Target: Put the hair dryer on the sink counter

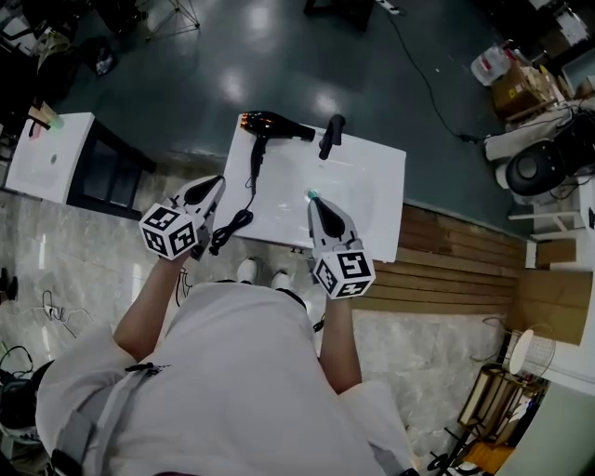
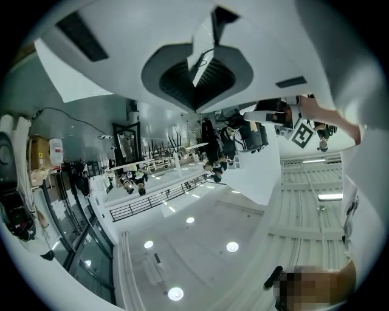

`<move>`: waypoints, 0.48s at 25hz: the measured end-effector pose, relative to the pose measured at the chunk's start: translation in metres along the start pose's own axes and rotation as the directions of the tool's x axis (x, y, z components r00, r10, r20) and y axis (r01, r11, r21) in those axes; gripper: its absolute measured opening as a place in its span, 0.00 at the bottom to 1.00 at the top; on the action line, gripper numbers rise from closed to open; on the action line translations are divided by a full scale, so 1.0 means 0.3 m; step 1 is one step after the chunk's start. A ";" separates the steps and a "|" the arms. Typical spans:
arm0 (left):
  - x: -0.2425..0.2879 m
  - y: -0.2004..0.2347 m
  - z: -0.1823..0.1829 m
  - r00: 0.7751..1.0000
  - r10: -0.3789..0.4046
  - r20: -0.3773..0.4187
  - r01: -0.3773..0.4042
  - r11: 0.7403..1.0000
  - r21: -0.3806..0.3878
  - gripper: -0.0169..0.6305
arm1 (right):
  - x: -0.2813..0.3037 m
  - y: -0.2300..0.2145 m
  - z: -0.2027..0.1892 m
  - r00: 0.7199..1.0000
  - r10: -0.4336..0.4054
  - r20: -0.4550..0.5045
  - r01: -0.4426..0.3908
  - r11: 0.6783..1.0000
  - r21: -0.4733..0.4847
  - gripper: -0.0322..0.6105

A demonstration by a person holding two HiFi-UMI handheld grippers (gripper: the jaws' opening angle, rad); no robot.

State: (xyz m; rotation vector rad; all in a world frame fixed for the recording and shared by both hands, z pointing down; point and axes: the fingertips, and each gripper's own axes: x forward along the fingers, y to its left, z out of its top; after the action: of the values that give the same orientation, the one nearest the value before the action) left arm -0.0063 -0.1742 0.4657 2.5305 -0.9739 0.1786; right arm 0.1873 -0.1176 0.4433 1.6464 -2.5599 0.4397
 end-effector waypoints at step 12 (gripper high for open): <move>0.033 -0.072 0.014 0.999 0.029 0.014 -0.030 0.999 0.017 0.03 | -0.055 -0.047 0.037 0.999 0.017 0.027 -0.017 1.000 -0.011 0.06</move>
State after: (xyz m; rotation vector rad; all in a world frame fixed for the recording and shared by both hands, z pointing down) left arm 0.0153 -0.1676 0.4573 2.5369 -1.0197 0.1790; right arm 0.2080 -0.1115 0.4322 1.6392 -2.5927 0.4071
